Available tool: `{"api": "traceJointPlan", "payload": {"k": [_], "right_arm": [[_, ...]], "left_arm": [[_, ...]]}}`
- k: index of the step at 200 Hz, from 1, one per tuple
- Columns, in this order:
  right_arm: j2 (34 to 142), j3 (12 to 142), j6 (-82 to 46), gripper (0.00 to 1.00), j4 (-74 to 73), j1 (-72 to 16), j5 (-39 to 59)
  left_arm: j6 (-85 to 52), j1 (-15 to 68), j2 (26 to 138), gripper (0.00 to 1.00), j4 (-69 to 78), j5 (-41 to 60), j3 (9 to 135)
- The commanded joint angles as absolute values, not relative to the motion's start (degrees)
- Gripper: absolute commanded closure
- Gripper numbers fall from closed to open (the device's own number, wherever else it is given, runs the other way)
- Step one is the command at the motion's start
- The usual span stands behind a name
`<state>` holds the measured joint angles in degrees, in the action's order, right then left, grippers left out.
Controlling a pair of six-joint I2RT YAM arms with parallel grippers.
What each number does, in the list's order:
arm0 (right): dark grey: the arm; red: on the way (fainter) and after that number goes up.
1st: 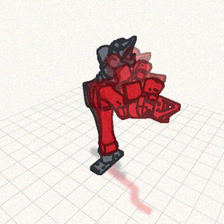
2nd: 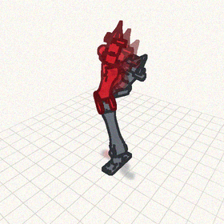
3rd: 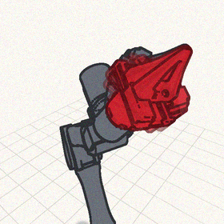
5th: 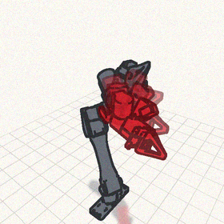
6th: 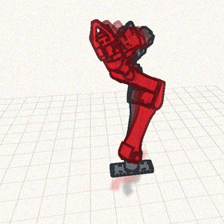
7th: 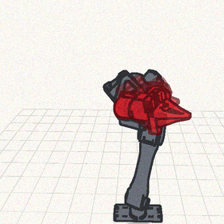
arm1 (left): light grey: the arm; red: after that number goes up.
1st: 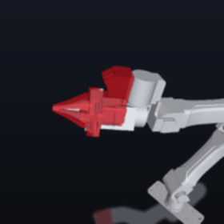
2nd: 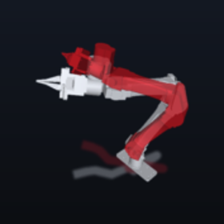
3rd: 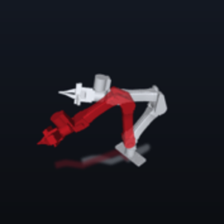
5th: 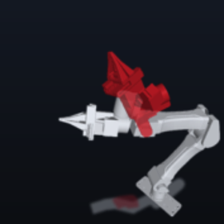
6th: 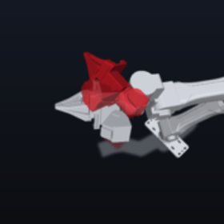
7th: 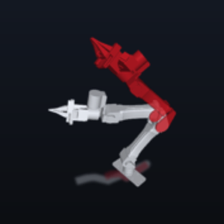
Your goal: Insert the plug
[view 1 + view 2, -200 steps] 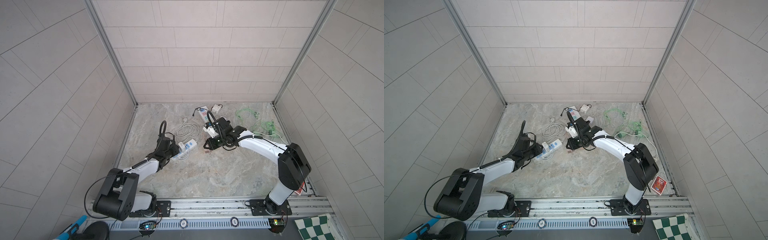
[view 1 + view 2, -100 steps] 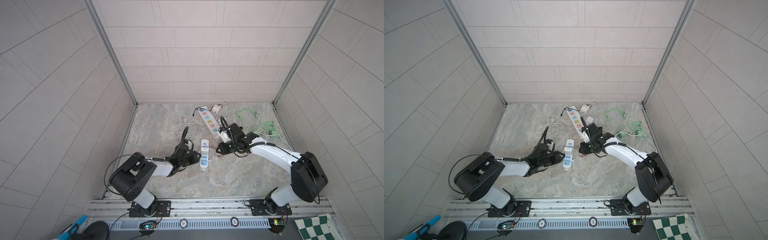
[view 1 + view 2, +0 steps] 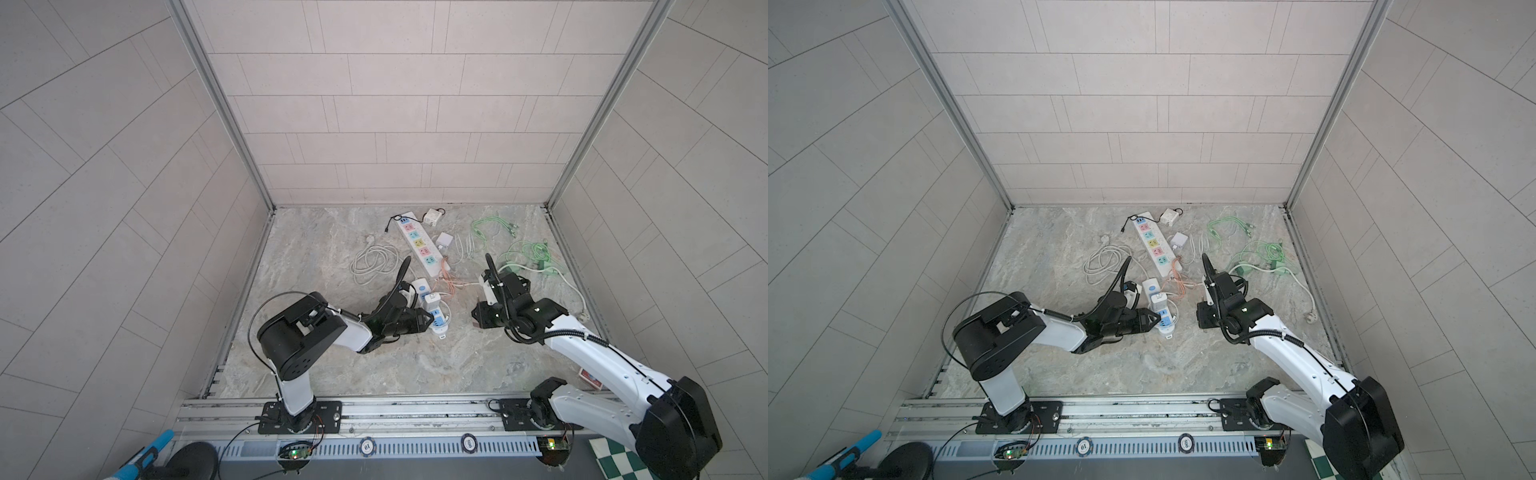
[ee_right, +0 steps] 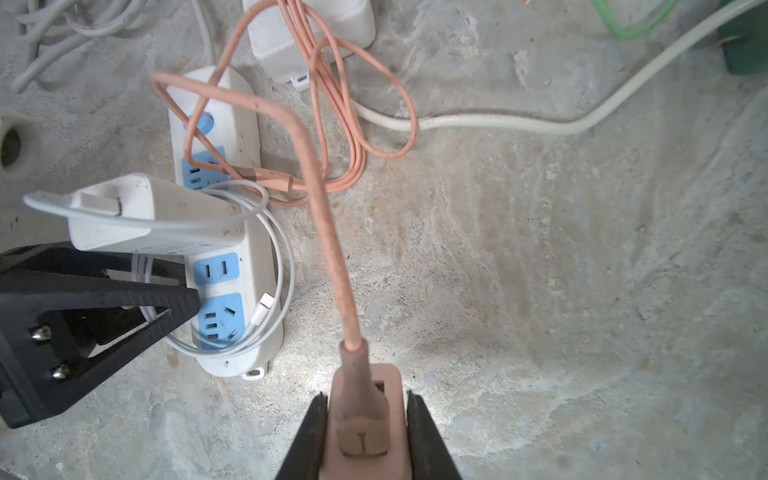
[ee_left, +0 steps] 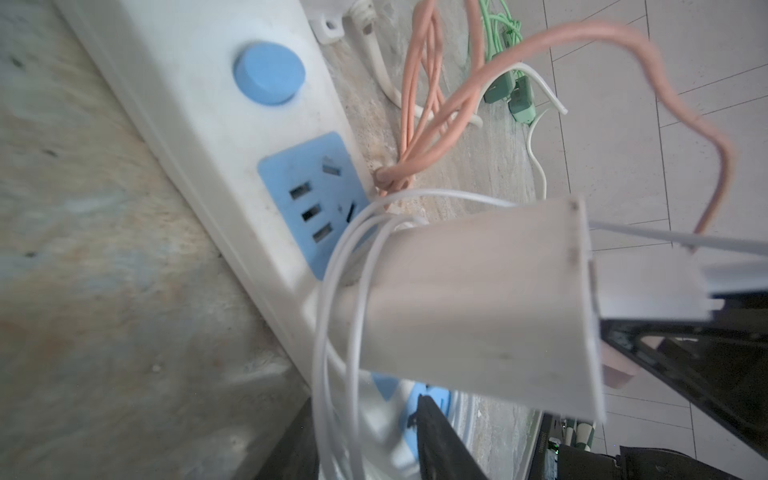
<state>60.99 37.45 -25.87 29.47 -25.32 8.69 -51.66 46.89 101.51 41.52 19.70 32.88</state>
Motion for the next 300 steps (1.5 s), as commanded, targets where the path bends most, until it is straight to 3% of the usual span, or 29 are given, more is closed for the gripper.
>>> {"api": "traceJointPlan", "payload": {"k": [1,27,55,128,167,234,258,300], "right_arm": [[61.14,35.82,-27.85,0.99,25.28,-25.21,12.96],[62.95,32.80,-30.98,0.99,21.15,-25.96,16.28],[64.16,32.00,-31.60,1.00,17.52,-27.23,17.83],[61.47,30.75,-31.82,1.00,17.99,-28.20,15.47],[59.90,30.45,-31.33,1.00,18.28,-28.11,15.08],[56.51,29.97,-30.53,1.00,19.20,-28.12,14.74],[54.83,29.36,-30.33,1.00,19.25,-28.12,14.46],[54.17,27.78,-29.56,1.00,17.97,-28.11,13.85]], "left_arm": [[-50.51,47.08,98.35,0.56,40.89,17.66,33.41],[-45.50,47.02,92.03,0.49,31.99,13.36,33.72],[-41.83,46.93,87.64,0.51,25.77,11.42,35.17],[-38.58,47.01,88.60,0.49,13.30,9.84,39.18],[-38.81,46.96,85.59,0.43,11.91,7.84,37.02],[-43.38,47.00,93.68,0.43,21.28,14.10,38.59],[-43.45,46.96,95.62,0.47,23.14,13.74,38.93],[-44.68,47.01,96.55,0.73,27.82,15.46,39.11]]}}
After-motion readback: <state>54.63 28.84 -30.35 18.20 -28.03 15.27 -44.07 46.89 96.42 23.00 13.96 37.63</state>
